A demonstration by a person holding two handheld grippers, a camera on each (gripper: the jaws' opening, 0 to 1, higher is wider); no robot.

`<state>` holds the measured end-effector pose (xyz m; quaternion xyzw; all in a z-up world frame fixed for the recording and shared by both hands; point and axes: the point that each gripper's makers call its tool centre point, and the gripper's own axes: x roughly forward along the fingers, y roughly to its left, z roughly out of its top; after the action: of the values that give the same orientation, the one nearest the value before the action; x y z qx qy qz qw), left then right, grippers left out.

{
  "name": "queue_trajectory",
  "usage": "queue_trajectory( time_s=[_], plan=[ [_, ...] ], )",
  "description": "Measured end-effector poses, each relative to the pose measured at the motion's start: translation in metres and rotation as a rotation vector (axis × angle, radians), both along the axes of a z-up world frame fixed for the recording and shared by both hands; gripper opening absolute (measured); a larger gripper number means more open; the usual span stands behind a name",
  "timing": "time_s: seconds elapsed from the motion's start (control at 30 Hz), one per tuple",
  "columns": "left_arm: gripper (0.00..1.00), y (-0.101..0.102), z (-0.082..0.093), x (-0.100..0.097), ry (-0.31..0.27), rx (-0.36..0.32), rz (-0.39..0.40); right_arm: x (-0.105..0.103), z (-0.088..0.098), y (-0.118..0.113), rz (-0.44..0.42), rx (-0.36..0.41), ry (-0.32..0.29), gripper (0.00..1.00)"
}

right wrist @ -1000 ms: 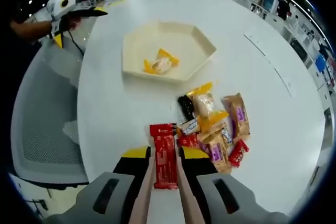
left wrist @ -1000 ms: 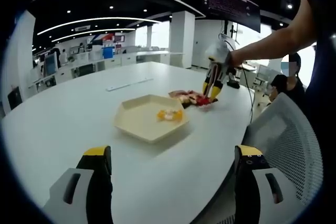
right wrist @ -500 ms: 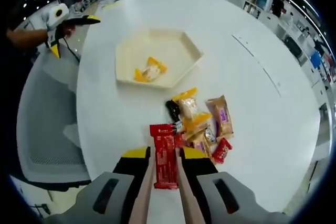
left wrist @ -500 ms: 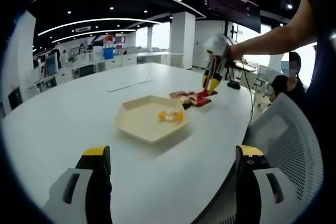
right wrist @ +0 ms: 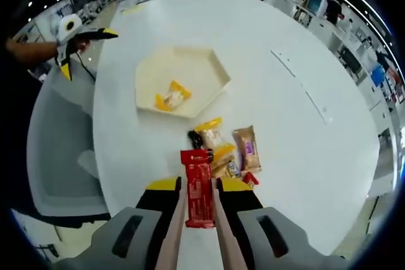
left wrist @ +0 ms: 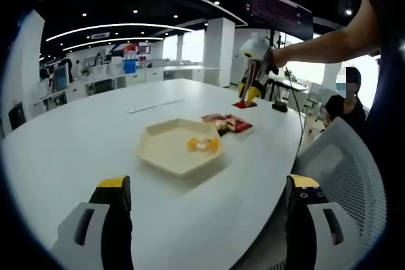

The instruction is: Place the target food into the container with the food tongs after gripping and lifting it, then release it inside without dropping or visibly crushing the food.

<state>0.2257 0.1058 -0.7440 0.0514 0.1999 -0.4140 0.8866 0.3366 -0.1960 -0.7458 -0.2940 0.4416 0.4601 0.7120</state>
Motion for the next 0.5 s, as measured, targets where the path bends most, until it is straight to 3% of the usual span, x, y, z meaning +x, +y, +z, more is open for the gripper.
queue_trajectory(
  time_s=[0.5],
  plan=[
    [0.99,0.0,-0.003,-0.001,0.004,0.012,-0.008,0.006,0.02,0.0,0.002,-0.011,-0.001,0.22]
  ],
)
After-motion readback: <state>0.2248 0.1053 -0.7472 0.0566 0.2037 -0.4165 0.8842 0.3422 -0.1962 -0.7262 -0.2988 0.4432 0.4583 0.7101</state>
